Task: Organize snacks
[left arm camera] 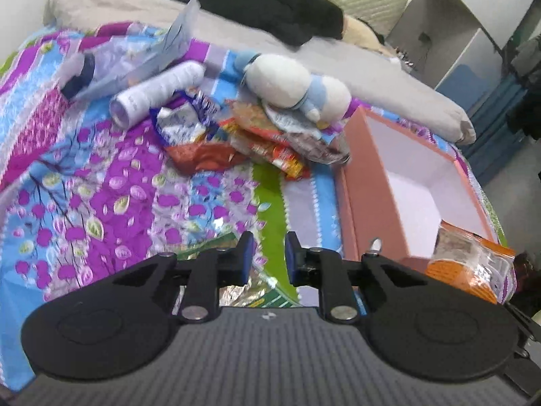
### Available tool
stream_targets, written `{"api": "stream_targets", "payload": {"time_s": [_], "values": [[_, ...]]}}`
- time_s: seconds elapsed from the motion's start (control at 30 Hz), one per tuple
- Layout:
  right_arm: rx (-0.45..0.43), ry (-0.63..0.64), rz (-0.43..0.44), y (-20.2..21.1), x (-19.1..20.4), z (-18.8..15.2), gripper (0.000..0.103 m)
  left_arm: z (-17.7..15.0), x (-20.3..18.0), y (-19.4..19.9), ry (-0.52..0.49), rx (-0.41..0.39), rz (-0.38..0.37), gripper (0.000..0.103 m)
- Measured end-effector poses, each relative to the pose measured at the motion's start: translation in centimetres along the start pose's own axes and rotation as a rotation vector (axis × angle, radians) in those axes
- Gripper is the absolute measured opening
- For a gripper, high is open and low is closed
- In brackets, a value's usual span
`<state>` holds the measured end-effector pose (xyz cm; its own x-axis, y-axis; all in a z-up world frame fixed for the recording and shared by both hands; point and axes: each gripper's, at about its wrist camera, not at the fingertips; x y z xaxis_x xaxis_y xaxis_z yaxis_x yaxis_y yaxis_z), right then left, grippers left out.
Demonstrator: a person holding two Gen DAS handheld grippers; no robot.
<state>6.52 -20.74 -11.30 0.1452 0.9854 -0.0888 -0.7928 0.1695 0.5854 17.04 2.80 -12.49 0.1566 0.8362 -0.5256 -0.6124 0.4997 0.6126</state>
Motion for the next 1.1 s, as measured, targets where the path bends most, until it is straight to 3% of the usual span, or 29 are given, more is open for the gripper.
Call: {"api": "stream_targets", "payload": {"time_s": [0.07,0.2,0.37,0.53,0.77,0.93,1.1], "values": [[0.019,0.004,0.007,-0.5,0.0,-0.8,0.046,-0.7,1.0,-0.8,0.03,0.025,-0.007,0.026],[0.073,0.009,0.021,-1.7,0.2,-2.8,0.046,-2.6,2.6,-2.4,0.073,0.07,-0.002,0.059],[0.111,0.031,0.034,-2.7,0.7,-5.3,0.046,-4.1,4.3,-4.4,0.077,0.126,0.048,0.078],[0.139,0.027,0.046,-3.4,1.6,-6.8,0.046,-5.2,7.5,-5.2,0.213,0.123,0.035,0.078],[0.059,0.024,0.101,-3.5,3.3,-5.0,0.046,-5.9,11.9,-4.9,0.416,0.041,-0.044,0.078],[0.009,0.099,0.144,-5.1,6.2,-4.0,0.046,-5.7,12.9,-5.2,0.457,0.004,-0.08,0.078],[0.076,0.192,0.151,-8.5,9.0,-5.3,0.046,-5.5,13.2,-5.8,0.46,-0.003,-0.104,0.078]]}}
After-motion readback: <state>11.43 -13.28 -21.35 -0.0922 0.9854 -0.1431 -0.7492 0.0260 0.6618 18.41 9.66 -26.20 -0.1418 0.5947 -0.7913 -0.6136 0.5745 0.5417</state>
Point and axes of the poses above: each gripper's, at about its wrist camera, not at the fingertips, and y roughly against the way its jaws point, x to its left, z to its top, and after that the axes turned 15 degrees about -z, right-handed
